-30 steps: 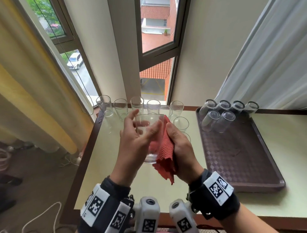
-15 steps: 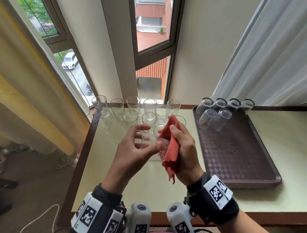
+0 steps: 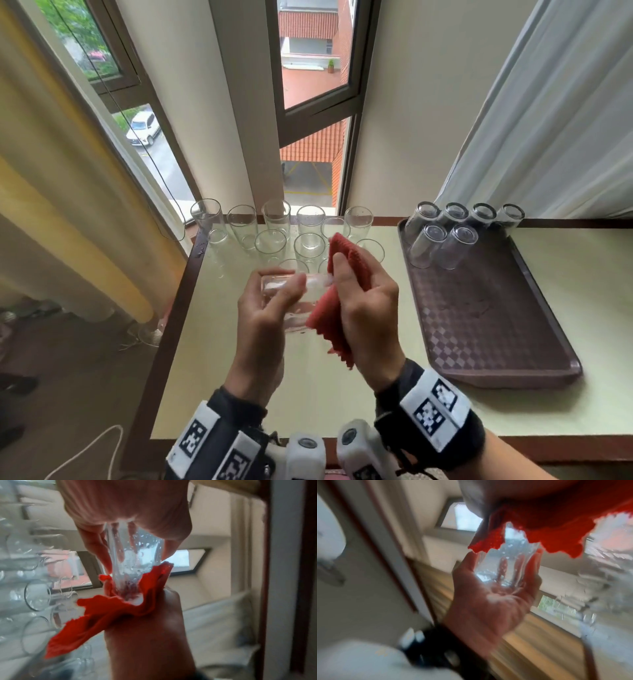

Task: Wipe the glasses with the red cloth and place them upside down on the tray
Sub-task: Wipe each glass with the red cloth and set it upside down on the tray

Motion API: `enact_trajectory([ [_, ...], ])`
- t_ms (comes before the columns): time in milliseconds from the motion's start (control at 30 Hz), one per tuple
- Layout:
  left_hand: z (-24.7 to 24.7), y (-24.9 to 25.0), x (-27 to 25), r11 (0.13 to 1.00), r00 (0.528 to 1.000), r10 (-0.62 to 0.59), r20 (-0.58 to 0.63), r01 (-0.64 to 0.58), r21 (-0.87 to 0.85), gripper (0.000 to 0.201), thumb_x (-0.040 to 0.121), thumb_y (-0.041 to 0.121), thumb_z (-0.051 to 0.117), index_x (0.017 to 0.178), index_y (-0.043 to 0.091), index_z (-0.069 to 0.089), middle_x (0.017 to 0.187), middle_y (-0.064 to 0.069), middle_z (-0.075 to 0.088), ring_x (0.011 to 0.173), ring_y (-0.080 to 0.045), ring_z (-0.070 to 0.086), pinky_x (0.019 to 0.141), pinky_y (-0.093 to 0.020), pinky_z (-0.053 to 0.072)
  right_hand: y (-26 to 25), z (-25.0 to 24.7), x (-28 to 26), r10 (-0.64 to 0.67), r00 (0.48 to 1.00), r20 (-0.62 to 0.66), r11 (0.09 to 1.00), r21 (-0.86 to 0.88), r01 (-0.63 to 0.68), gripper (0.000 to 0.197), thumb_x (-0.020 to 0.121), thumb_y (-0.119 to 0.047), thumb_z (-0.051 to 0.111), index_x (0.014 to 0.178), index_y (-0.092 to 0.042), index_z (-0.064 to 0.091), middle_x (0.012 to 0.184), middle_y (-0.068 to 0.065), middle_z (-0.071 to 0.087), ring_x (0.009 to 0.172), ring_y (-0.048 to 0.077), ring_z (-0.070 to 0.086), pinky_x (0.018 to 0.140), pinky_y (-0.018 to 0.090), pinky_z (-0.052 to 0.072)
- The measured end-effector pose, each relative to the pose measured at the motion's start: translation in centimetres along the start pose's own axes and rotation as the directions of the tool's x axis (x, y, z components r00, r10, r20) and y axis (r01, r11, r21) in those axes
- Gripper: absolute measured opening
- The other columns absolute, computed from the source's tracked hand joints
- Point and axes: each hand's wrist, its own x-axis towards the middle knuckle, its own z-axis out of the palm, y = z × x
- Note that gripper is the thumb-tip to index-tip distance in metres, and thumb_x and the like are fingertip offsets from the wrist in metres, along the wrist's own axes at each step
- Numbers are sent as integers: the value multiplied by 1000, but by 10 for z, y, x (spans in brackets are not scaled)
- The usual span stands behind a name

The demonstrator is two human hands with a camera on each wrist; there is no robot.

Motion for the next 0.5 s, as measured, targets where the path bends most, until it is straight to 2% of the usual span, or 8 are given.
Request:
enact_trajectory([
  [33,-2,1,2,996,997,-77,14,78,-53,31,72,34,66,93,13,60,85,-9,69,71,-22,69,59,-33,54,1,0,-2,-206,977,51,971,-113,211,27,94,-31,60,120,-27,67,98,0,70,86,24,67,80,50,56],
  [67,-4,1,3,988,991,-129,34,131,-80,32,72,37,65,93,13,61,86,-10,68,75,-25,67,63,-38,53,2,0,-3,-365,923,124,906,-182,383,32,96,-30,58,127,-26,63,97,2,67,80,24,65,73,48,56],
  [100,-7,1,4,985,988,-147,47,151,-89,33,72,39,65,92,13,61,86,-10,67,78,-27,66,67,-41,51,6,-1,-2,-441,881,169,858,-208,469,35,97,-29,57,132,-25,59,94,3,63,74,25,61,66,46,54],
  [133,-7,2,5,986,989,-138,50,142,-84,33,72,39,65,93,13,60,86,-9,67,78,-27,65,68,-42,51,7,0,-1,-436,883,174,867,-183,464,36,97,-29,56,133,-24,58,93,6,62,72,27,59,64,47,53],
  [233,-8,3,5,1000,999,-20,31,21,-4,36,72,36,68,97,13,58,86,-7,67,71,-18,68,58,-27,54,6,3,2,-168,983,74,983,-58,172,31,94,-30,60,123,-22,66,95,4,67,79,20,63,74,38,57],
  [300,-8,3,5,993,997,76,18,-78,88,46,67,39,76,103,17,59,89,-7,69,74,-19,72,61,-25,56,4,6,4,66,997,47,997,43,-68,21,96,-24,61,114,-15,69,86,5,65,70,15,61,66,31,55],
  [400,-10,0,5,943,973,230,-10,-220,249,66,54,51,82,111,33,55,99,0,69,86,-19,72,69,-27,57,6,6,5,307,951,30,930,203,-306,14,98,-19,57,101,-9,65,80,13,60,67,25,57,60,36,54],
  [500,-9,-3,3,902,940,340,-2,-326,283,83,52,45,88,123,40,46,105,12,67,97,-15,70,80,-30,57,9,4,3,513,855,76,774,389,-499,24,97,-25,58,108,-3,62,96,29,66,84,39,63,81,55,55],
])
